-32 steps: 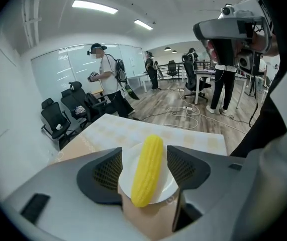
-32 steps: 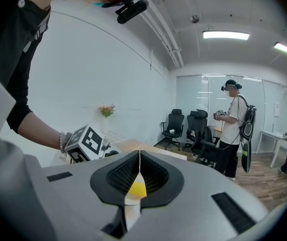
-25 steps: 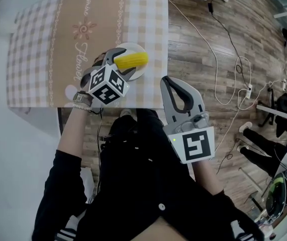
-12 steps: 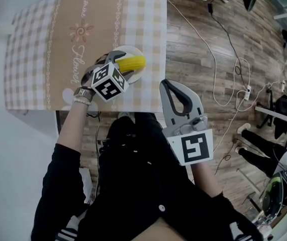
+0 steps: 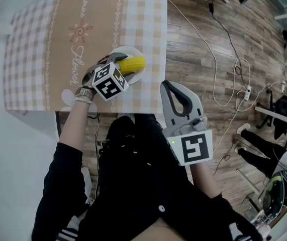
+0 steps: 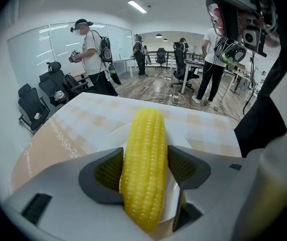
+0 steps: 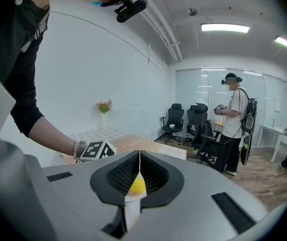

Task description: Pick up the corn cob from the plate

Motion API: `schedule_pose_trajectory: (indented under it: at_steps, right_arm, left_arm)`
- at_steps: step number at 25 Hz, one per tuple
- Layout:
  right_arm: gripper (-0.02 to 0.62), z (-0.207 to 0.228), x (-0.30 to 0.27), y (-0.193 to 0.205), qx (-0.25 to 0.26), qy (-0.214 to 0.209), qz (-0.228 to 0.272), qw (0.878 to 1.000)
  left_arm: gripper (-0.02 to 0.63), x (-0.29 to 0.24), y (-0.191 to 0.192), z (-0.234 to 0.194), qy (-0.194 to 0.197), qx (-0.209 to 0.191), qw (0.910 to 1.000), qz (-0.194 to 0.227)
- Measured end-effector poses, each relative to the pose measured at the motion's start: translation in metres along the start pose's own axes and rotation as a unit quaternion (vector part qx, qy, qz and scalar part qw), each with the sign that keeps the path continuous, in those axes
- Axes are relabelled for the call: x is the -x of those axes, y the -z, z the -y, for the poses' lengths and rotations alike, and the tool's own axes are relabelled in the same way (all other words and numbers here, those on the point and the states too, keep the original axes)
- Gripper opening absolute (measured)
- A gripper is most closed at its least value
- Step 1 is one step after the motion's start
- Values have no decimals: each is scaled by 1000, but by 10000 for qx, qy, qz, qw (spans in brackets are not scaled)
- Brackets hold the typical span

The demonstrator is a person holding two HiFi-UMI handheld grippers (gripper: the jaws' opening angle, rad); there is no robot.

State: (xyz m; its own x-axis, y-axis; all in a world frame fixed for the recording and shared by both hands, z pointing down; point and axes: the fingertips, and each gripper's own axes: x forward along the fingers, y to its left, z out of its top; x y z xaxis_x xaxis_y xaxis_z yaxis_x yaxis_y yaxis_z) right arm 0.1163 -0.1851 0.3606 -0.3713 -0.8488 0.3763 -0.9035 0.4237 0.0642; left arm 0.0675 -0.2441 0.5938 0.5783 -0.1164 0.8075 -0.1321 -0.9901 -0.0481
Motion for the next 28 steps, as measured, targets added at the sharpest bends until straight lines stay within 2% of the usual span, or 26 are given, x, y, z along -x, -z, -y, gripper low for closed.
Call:
schedule_pose_trajectory:
  at_steps: [6,16,28]
  right_arm:
    - [43,0,0,2,-60,23,-14,10000]
    - [43,-1,4,-3,-21,43,21,10000]
    - [43,-9,1,-22,194,-85,250,9995]
  left_arm:
    - [264,0,0,1,-14,46,9999,111]
    - [258,6,1,-1,-238,394,9989,-93]
    - [258,53,-15,-15,-680,1019,9917,393]
